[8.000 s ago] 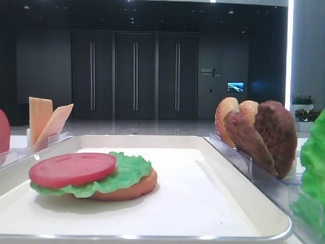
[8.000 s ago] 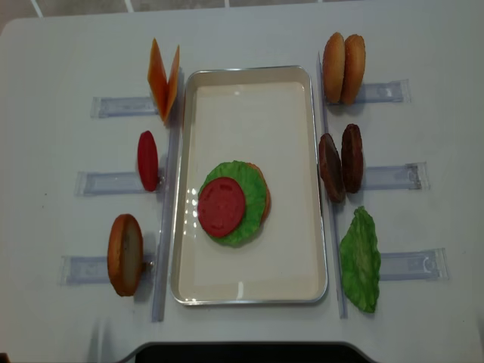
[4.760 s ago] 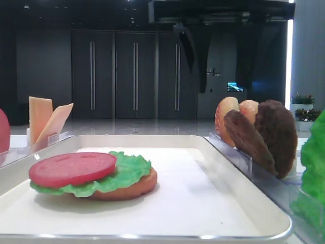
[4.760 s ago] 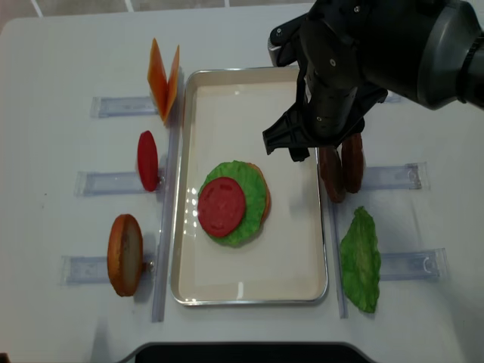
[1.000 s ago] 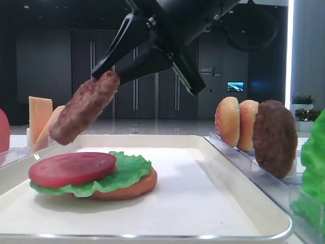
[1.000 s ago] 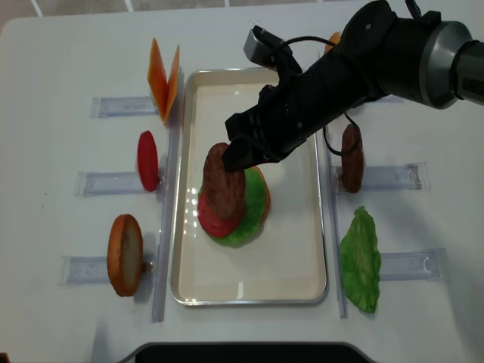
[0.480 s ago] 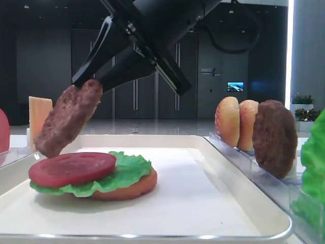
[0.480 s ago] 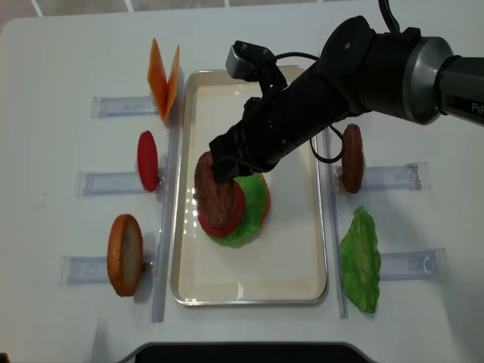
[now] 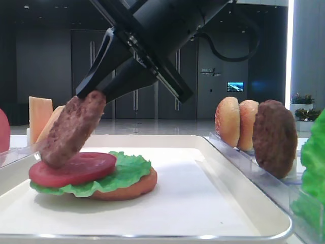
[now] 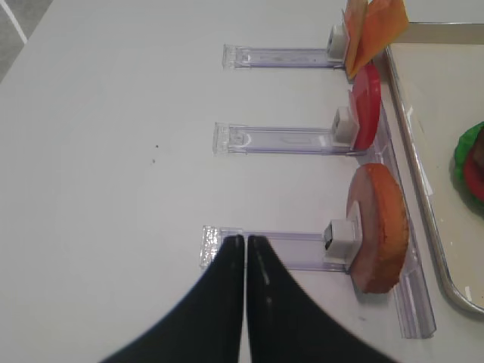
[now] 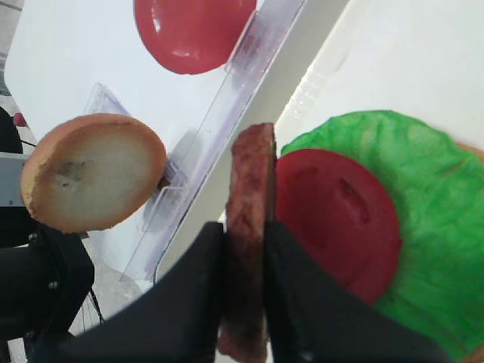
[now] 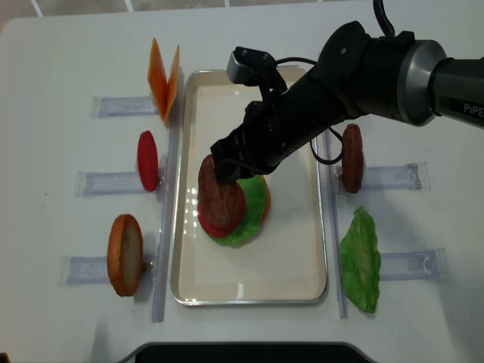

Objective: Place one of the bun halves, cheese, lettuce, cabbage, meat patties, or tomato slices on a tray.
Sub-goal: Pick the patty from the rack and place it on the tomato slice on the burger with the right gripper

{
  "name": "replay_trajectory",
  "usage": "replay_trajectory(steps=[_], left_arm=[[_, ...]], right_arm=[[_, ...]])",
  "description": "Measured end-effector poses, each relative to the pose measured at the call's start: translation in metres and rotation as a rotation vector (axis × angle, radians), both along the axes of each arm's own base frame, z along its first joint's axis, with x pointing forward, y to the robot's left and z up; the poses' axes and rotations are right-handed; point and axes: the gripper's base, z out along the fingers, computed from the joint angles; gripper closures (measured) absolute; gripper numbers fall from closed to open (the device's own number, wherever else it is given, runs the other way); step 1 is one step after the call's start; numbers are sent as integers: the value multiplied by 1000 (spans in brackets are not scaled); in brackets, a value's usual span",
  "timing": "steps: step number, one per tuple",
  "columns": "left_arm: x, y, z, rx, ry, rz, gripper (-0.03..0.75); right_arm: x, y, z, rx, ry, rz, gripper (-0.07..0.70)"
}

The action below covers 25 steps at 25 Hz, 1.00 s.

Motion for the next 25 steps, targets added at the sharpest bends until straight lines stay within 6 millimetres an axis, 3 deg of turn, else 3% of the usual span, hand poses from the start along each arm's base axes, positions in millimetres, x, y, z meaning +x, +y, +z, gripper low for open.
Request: replay_trajectory(steps=[14,25], left_arm=[[0,0,0,0,0,0,716],[0,0,0,0,0,0,716]], right_arm=[[1,0,-1,-4,-11,-13,517],[-5,-6,-16,-43,12,-37,522]])
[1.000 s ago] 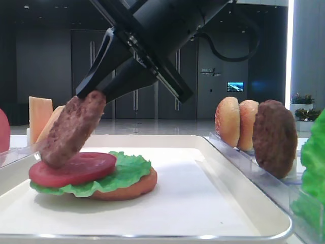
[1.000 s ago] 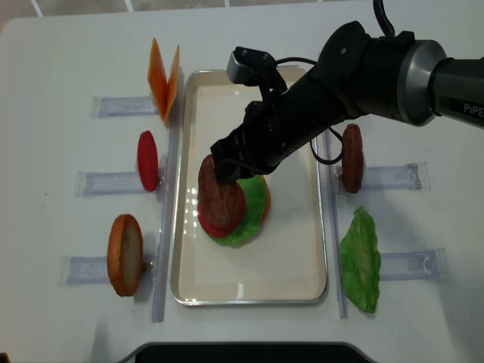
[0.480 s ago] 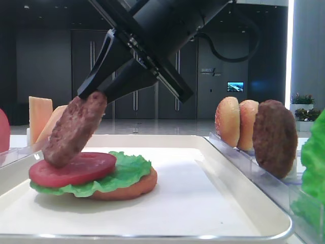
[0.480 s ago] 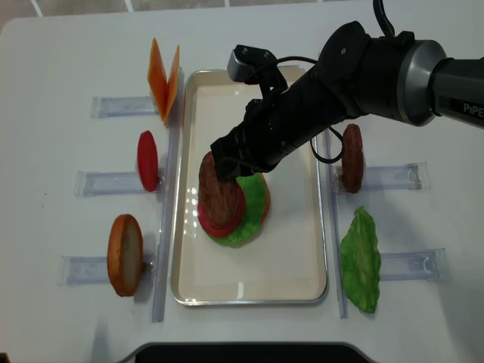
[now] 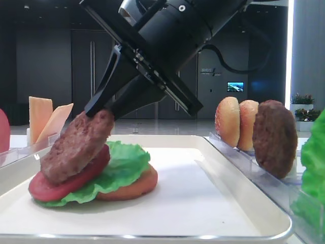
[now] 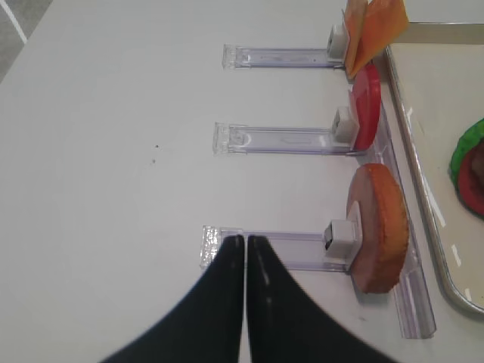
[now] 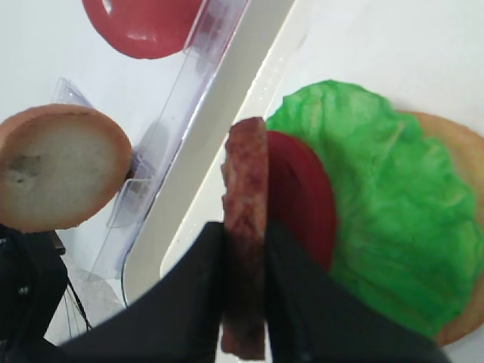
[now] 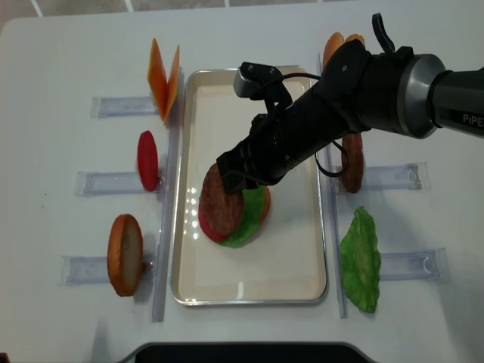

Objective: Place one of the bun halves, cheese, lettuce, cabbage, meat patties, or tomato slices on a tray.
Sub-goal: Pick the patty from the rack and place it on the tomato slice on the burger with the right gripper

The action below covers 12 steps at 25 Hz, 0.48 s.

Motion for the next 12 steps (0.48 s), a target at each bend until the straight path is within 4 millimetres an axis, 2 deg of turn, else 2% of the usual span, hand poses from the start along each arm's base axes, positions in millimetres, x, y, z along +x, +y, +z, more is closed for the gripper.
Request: replay_trajectory(steps=[7,9,12], left_arm=[[0,0,0,0,0,0,716],[0,0,0,0,0,0,716],[0,0,0,0,0,0,716]], right_arm=[[3,-3,0,-1,-19,4,516],[6,-7,0,-5,-15,2,475],[17,-20,2,-15,-19,4,354]])
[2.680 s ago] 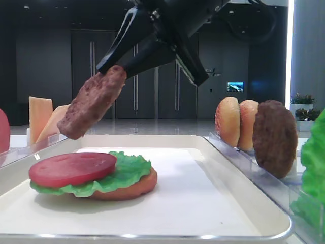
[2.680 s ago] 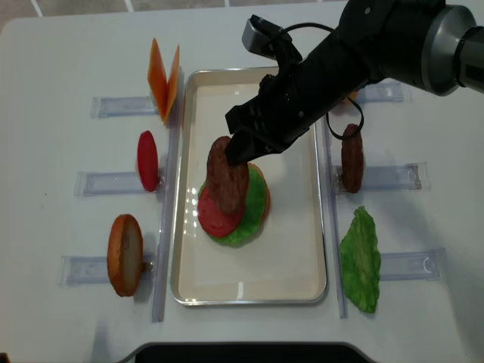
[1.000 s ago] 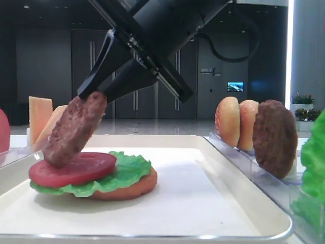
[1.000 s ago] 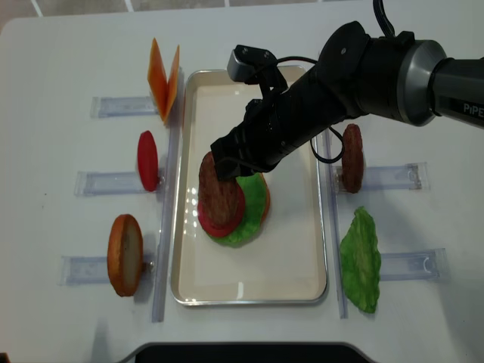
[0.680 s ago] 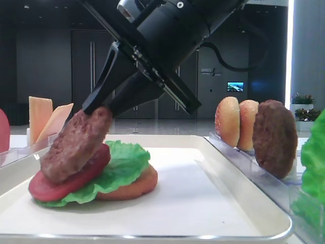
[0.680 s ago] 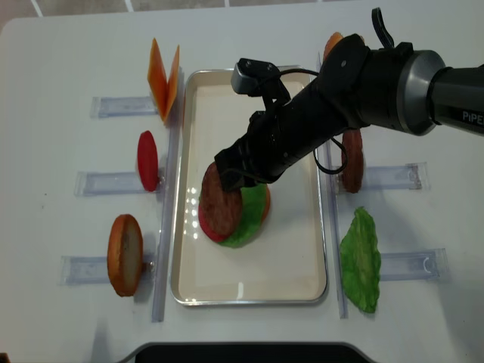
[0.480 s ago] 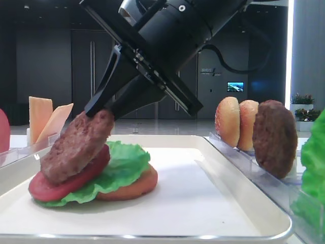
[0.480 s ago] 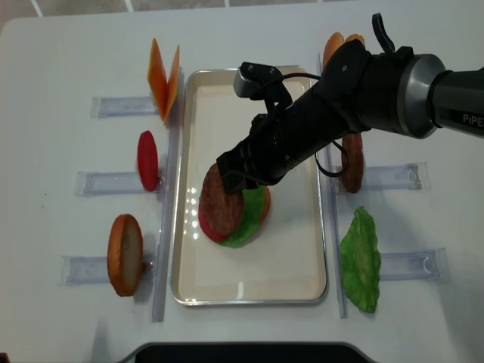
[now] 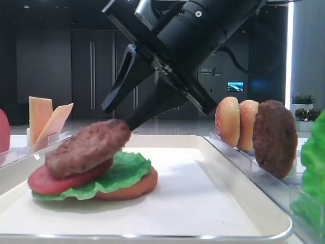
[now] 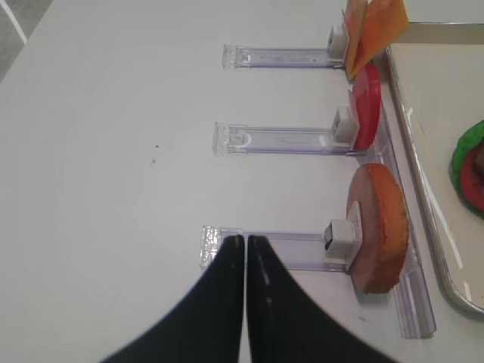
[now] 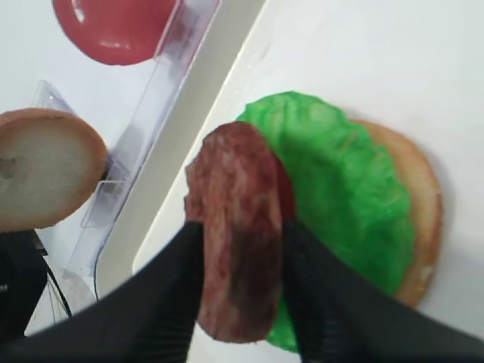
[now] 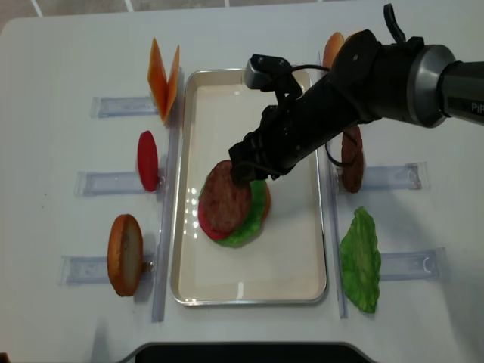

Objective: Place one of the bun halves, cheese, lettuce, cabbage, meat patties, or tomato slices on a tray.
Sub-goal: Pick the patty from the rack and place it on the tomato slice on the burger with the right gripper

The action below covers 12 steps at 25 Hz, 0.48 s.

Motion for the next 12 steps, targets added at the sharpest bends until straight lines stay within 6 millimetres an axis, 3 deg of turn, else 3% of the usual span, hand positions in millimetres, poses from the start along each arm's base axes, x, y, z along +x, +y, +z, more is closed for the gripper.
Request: replay_trajectory(steps=[4,9,12], left_arm=[[0,0,0,0,0,0,716],[0,0,0,0,0,0,716],[0,0,0,0,0,0,716]], right_arm=[[15,-12,24,-21,-32,38,248],[17,-23,69,-253,-104,-6,235],[16,-30,83,-428,-159,-78,235]])
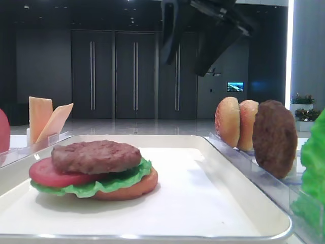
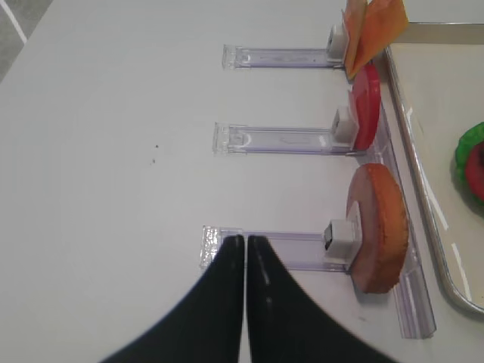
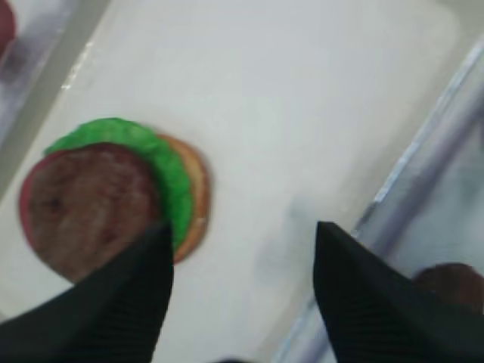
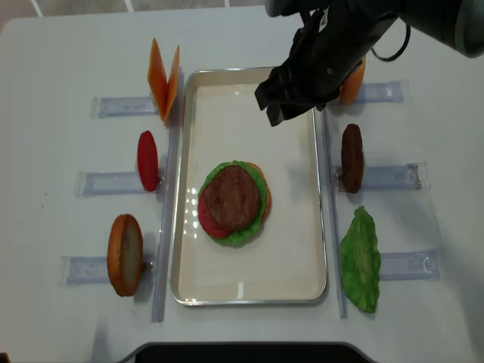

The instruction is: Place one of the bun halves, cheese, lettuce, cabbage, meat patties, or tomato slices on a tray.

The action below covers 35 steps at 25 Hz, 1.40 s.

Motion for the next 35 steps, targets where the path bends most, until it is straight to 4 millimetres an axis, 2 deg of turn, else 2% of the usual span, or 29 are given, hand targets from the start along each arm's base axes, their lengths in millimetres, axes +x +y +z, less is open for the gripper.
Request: replay_trajectory(steps=[3,6,9,13,15,17,19,21,26,28,31,35], left_arm=[[0,0,0,0,0,0,716],[0,0,0,0,0,0,716],[0,0,0,0,0,0,716],[0,0,0,0,0,0,716],[0,0,0,0,0,0,716],[0,0,0,0,0,0,716],[0,0,0,0,0,0,716],[0,0,0,0,0,0,716],[0,0,0,0,0,0,716],[0,0,0,0,0,0,716],[0,0,0,0,0,0,716],[0,0,0,0,0,0,716]], right_arm=[[5,-12,-4,-137,-35,-49,235],[26,-46,-9,-187,-25,-147,235],[52,-118,-10,-231,5,-334,235],[61,-204,-11,-282,83,-534,240],[58,-227,-11,-292,121,-584,244],[51,-240,-10,-292,148,-620,246],[33,-250,-10,-295,168,-646,248],[6,-253,-12,-302,191,-657,251],[-92,-248,-22,-341,229,-652,260],[-125,-245,-22,-337,210,-657,261],[-168,-241,-15,-316,139,-678,261],[-218,-235,0,-248,-87,-714,261]])
